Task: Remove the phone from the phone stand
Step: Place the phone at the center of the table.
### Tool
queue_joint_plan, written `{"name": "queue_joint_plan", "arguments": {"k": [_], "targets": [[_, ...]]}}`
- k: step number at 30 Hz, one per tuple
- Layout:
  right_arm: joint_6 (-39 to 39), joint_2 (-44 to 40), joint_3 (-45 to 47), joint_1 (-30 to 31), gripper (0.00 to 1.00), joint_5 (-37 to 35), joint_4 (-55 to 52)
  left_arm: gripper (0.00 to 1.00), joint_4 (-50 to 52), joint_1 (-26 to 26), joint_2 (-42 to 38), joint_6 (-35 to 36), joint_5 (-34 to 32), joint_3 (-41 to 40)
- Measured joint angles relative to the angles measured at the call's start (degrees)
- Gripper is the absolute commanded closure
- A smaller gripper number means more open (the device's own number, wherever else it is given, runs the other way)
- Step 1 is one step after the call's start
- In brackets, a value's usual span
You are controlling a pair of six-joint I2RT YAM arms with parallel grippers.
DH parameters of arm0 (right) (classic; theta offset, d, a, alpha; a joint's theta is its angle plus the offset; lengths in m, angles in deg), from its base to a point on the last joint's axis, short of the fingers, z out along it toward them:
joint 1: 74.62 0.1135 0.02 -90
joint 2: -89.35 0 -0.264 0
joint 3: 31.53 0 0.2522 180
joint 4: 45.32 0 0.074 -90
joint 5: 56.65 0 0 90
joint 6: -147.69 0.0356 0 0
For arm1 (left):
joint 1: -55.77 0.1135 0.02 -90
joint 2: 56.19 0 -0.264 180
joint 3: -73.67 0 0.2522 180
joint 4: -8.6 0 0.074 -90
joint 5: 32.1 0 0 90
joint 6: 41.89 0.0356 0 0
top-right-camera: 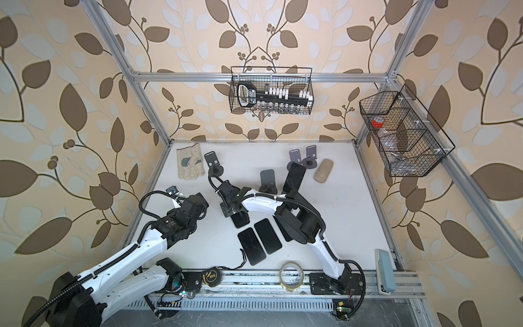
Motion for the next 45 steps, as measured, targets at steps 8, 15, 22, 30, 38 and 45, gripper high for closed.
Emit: {"name": "queue_joint_plan", "arguments": {"k": [8, 15, 22, 30, 38, 45], "targets": [[0.02, 0.11, 0.0, 0.0, 0.21, -0.57, 0.22, 0.01, 0.02, 0.0, 0.0, 0.15, 0.02, 0.02], [0.04, 0.15, 0.0, 0.0, 0.2, -0.55, 0.55, 0.01, 0.0, 0.0, 0.13, 0.17, 0.02, 0.0], [0.02, 0.15, 0.0, 0.0, 0.21, -0.57, 0.55, 0.01, 0.0, 0.0, 0.5, 0.2, 0.15, 0.0], [0.0, -0.02, -0.07, 0.0, 0.16, -0.66, 0.35, 0.01, 0.0, 0.0, 0.9, 0.42, 0.26, 0.02], [0.0, -0.55, -0.94, -0.85, 0.16, -0.79, -2.64, 0.01, -0.98, 0.0, 1.38, 1.73, 1.4, 0.02], [-0.04, -8.79, -0.85, -2.49, 0.17, -1.01, -2.38, 0.01, -2.23, 0.0, 1.84, 3.08, 2.16, 0.02]]}}
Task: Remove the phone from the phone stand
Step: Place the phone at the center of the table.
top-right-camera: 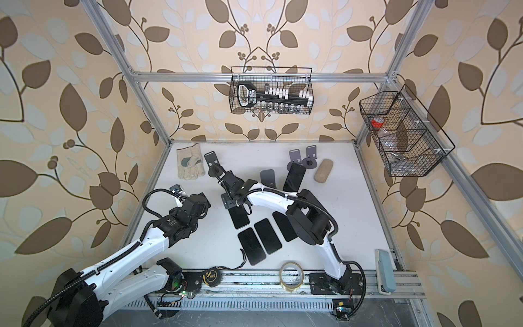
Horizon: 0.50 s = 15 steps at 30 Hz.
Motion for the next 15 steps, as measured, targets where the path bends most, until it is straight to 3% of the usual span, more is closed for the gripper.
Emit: {"name": "queue_joint_plan", "arguments": {"k": [6, 12, 14, 15], "targets": [[-0.02, -7.26, 0.76, -1.7, 0.16, -0.63, 1.92, 0.01, -0.98, 0.0, 0.48, 1.16, 1.18, 0.0], [-0.2, -15.52, 8.85, -5.18, 0.13, -1.53, 4.68, 0.01, -2.62, 0.0, 0.55, 2.84, 3.04, -0.02], [-0.48, -18.18, 11.87, -6.99, 0.08, -1.68, 5.64, 0.01, -3.02, 0.0, 0.55, 3.28, 3.69, -0.02], [-0.94, -19.52, 13.35, -7.98, 0.0, -1.7, 6.14, 0.01, -3.34, 0.0, 0.55, 3.54, 3.93, 0.0]]}}
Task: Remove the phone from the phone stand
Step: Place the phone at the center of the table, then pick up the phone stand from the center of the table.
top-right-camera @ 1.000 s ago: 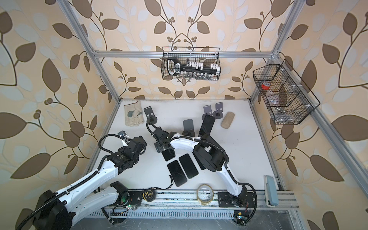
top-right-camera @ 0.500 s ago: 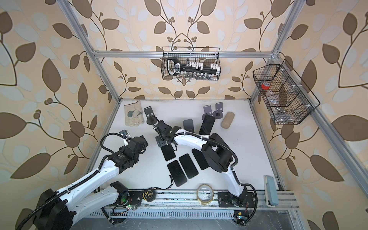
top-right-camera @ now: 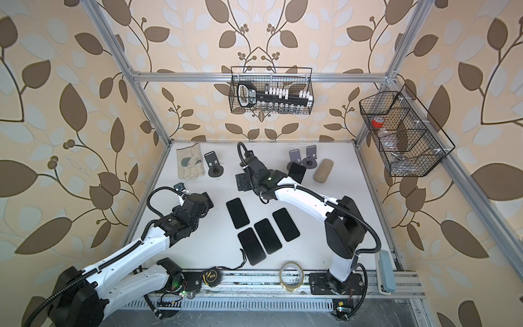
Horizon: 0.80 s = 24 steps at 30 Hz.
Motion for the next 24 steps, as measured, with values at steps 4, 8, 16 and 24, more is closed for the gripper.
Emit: {"name": "queue_joint_plan", "arguments": {"k": [4, 8, 16, 24], "targets": [[-1.51, -3.67, 4.09, -3.5, 0.0, -0.5, 1.25, 0.01, -0.85, 0.0, 0.39, 0.72, 0.98, -0.02], [-2.69, -4.04, 5.22, -5.51, 0.0, -2.05, 1.86, 0.01, -1.29, 0.0, 1.4, 0.98, 1.38, -0.02], [-3.1, 0.42, 5.03, -7.67, 0.0, -3.26, 1.62, 0.01, -1.66, 0.0, 2.03, 1.14, 1.38, -0.02], [-2.67, 6.99, 3.98, -7.76, 0.1, -4.42, 1.07, 0.01, -1.64, 0.0, 2.23, 1.14, 1.36, 0.0]]}}
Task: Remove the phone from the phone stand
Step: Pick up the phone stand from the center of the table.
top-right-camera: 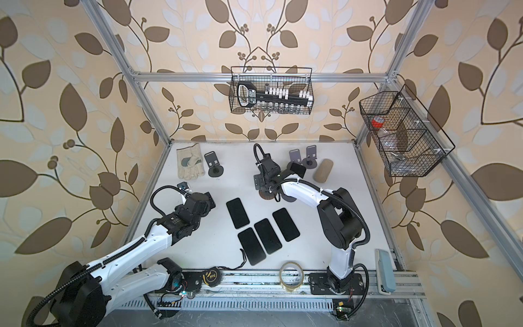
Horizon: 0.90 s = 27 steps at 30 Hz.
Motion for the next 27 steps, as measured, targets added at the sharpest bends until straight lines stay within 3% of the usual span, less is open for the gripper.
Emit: {"name": "queue_joint_plan", "arguments": {"k": [16, 27], "targets": [[2.45, 3.21, -2.73, 1.27, 0.3, -3.3, 0.09, 0.01, 0.02, 0.0, 0.0, 0.26, 0.0, 0.0], [2.14, 3.98, -5.51, 1.25, 0.32, -2.73, -1.14, 0.01, 0.42, 0.0, 0.11, 0.76, 0.0, 0.0]]}}
